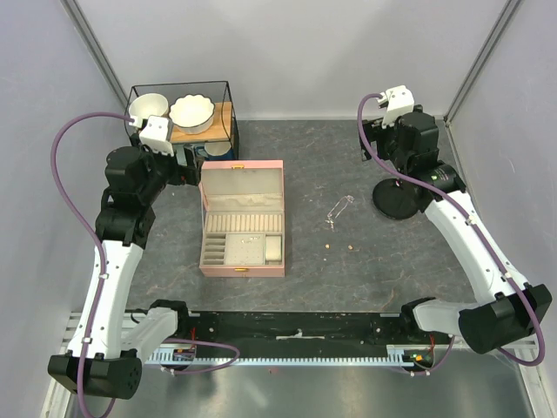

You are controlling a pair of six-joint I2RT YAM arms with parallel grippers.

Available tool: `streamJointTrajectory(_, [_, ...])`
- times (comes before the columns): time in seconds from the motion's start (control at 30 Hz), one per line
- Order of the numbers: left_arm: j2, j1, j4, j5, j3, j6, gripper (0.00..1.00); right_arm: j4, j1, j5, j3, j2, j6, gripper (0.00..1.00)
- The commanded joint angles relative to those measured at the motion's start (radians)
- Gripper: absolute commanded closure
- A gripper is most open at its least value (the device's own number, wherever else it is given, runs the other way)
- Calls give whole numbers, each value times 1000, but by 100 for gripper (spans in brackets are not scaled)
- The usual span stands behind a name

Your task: Organize the mixed jewelry

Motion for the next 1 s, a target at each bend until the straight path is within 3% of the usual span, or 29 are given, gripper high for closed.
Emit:
streamJointTrajectory(0.0, [-9,6,45,4,22,-28,3,36,0,15,24,-25,-4,2])
streamJointTrajectory(0.33, [-9,6,44,19,23,-24,2,43,1,-16,-2,-26,-12,2])
streamJointTrajectory(0.47, [-12,7,33,91,17,5,2,41,0,-34,-30,-6,-18,2])
streamJointTrajectory(0.73, [-33,4,-45,237,-15,81,1,30,1,-1,-102,141,-24,2])
streamJointTrajectory(0.97, [-42,3,-73,248,-35,107,1,35,0,-31,-154,308,-32,2])
